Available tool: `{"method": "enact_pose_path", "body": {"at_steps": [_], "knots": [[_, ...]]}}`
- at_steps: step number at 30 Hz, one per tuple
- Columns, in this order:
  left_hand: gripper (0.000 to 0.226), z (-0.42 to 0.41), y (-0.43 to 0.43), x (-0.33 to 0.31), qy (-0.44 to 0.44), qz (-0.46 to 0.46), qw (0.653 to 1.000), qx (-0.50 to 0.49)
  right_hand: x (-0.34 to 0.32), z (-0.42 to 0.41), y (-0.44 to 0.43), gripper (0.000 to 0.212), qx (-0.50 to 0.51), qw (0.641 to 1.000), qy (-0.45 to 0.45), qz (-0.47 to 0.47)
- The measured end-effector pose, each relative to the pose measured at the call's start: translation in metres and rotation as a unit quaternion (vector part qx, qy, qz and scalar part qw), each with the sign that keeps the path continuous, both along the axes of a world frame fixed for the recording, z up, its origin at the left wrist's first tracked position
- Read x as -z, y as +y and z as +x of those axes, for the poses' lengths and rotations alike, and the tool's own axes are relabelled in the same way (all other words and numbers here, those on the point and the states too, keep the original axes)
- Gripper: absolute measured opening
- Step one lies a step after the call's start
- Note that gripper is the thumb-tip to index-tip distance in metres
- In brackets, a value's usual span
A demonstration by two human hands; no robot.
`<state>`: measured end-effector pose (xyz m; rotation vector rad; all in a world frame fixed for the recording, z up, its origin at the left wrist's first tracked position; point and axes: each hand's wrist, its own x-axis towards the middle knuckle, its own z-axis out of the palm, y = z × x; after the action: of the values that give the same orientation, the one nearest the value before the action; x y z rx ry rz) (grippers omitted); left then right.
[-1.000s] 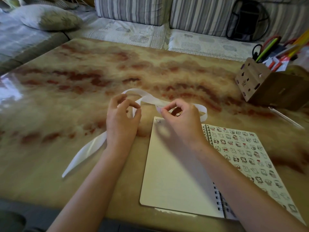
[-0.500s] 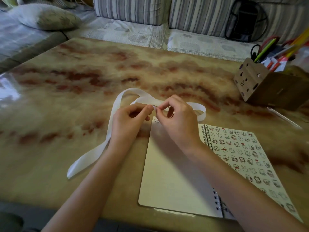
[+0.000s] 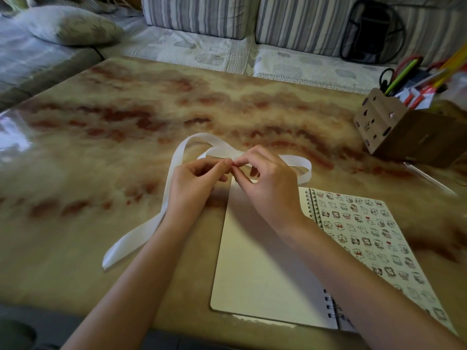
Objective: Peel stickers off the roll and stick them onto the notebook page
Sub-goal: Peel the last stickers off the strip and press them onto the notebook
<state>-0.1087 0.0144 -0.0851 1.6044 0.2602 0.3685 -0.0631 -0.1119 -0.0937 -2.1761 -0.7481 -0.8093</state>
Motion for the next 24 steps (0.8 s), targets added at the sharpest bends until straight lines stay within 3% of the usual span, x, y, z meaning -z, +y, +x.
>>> {"method": "enact_pose_path", "body": {"at_steps": [7,18,21,24], "knots": [[0.013,-0.001,-0.002,-0.002,0.010,0.001,1.000,0.002,-0.003,0.001,-0.007,0.014,-0.041,0.999,0.031,0.008],[0.014,-0.003,-0.003,-0.005,0.034,0.010,0.999,0.001,0.002,0.003,-0.011,0.016,-0.034,0.998,-0.027,-0.044],[0.013,-0.001,-0.001,-0.002,0.042,0.010,0.999,-0.012,0.000,0.002,-0.013,0.014,-0.054,0.998,0.040,-0.001],[0.013,0.001,0.000,0.000,0.058,0.009,0.998,-0.019,-0.009,0.006,-0.018,0.007,-0.071,0.974,0.190,0.097]]}}
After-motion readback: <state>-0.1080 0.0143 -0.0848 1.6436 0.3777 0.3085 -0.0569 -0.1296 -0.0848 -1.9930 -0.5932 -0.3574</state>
